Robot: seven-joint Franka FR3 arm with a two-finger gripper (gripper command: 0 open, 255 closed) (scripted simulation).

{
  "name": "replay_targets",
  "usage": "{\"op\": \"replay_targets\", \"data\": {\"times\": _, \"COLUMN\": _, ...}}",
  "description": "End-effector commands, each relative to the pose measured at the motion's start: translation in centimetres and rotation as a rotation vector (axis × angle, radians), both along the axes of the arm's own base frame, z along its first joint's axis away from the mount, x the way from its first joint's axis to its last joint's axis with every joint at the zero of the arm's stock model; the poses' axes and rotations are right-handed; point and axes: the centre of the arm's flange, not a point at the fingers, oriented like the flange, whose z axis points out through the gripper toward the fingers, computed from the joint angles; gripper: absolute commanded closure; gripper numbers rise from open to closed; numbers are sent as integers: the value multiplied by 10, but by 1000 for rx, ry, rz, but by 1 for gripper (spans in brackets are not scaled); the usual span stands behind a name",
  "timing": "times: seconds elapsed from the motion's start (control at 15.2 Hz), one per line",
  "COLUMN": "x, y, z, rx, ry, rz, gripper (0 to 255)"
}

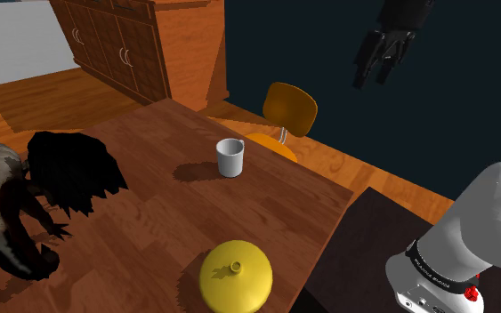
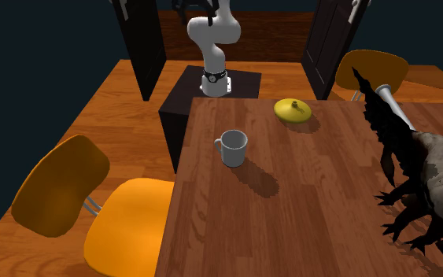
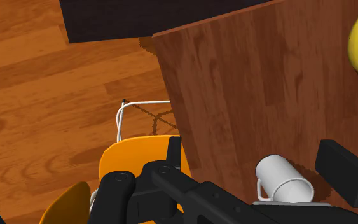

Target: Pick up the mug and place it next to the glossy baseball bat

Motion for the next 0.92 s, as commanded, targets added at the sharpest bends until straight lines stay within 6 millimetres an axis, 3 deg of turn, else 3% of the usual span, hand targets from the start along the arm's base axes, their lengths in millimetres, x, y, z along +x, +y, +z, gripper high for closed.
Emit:
{"op": "replay_targets", "data": {"times": 0.0, "x": 0, "y": 0, "z": 0, "rx": 0, "ry": 0, "rz": 0, "gripper": 0}}
{"op": "replay_targets", "data": {"times": 0.86, "x": 116, "y": 103, "z": -89, "rx": -61, "ry": 20, "rz": 18, "gripper": 0}}
